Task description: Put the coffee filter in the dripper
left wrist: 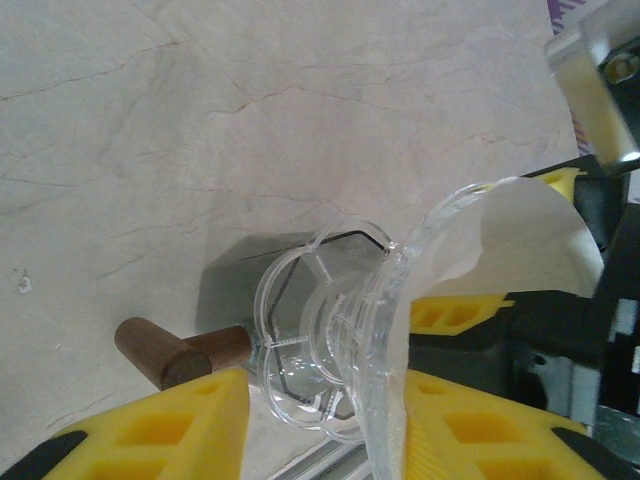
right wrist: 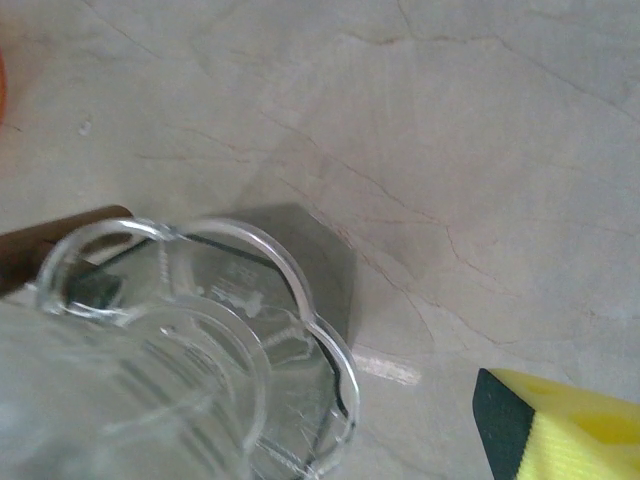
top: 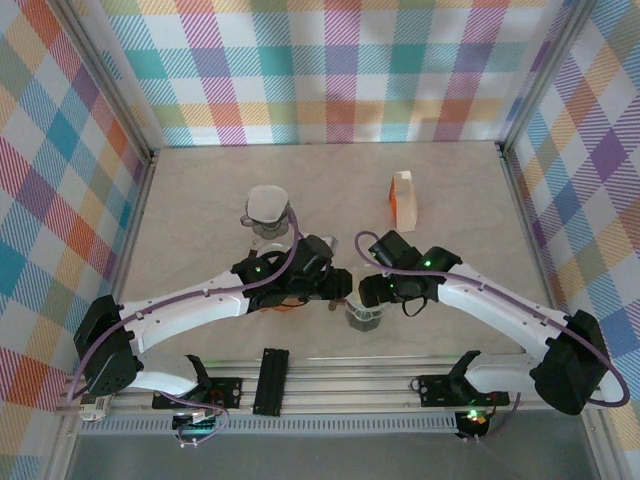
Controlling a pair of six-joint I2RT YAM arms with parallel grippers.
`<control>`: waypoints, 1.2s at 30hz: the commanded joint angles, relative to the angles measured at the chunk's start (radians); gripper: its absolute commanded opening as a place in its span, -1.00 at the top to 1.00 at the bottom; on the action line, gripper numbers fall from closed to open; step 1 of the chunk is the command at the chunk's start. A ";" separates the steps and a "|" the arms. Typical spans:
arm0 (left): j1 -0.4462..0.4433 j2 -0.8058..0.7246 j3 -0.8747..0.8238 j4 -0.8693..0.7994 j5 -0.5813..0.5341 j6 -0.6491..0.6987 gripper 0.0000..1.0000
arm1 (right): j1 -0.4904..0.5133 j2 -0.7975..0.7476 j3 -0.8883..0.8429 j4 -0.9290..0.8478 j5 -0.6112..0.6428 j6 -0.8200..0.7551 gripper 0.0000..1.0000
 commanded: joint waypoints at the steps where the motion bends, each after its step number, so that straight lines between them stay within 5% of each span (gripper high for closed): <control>1: -0.010 0.004 0.023 -0.005 -0.005 0.009 0.13 | -0.008 0.004 -0.014 0.023 0.001 0.015 -0.62; 36: -0.010 0.008 -0.002 0.020 0.004 -0.002 0.19 | -0.009 -0.089 0.115 -0.060 0.006 -0.011 -0.65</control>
